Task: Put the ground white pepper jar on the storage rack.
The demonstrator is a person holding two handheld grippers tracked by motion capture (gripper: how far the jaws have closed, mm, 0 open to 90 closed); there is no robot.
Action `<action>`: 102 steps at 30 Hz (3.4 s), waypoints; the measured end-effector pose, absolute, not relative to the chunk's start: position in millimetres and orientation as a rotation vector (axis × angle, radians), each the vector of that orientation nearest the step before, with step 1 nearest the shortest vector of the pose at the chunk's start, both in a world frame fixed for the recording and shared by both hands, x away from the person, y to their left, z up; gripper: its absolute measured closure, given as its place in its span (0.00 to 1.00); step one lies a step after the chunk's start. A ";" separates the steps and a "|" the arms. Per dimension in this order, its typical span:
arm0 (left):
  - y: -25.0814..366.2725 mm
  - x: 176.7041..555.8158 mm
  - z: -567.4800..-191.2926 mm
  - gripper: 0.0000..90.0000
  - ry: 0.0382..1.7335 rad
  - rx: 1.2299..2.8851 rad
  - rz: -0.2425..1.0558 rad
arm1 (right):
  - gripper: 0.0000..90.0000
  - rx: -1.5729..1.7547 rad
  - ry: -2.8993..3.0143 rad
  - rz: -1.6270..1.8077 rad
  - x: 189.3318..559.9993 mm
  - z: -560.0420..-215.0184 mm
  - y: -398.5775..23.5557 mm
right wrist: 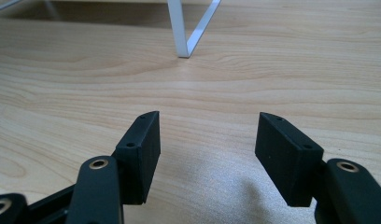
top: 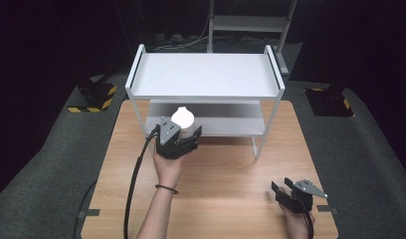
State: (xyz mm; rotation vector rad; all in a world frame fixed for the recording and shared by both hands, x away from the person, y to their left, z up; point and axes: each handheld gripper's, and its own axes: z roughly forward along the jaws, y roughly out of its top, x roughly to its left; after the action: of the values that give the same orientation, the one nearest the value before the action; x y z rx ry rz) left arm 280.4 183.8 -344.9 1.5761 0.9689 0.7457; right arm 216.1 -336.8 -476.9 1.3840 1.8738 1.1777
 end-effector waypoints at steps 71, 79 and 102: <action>170.8 301.7 -367.9 0.26 1.046 1.534 0.868 | 0.41 1.379 1.852 1.180 212.4 -478.2 -335.5; 176.3 295.9 -376.7 0.25 1.041 1.537 0.854 | 0.40 1.389 1.849 1.174 212.8 -477.6 -334.8; 168.6 306.7 -379.2 0.33 1.115 1.523 0.828 | 0.40 1.389 1.850 1.171 212.9 -477.6 -334.5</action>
State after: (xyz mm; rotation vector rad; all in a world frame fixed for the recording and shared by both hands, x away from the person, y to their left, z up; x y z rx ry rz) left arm 306.7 168.6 -379.2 1.5226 1.1149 0.8281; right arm 212.9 -334.5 -477.6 1.3894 1.8500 1.1710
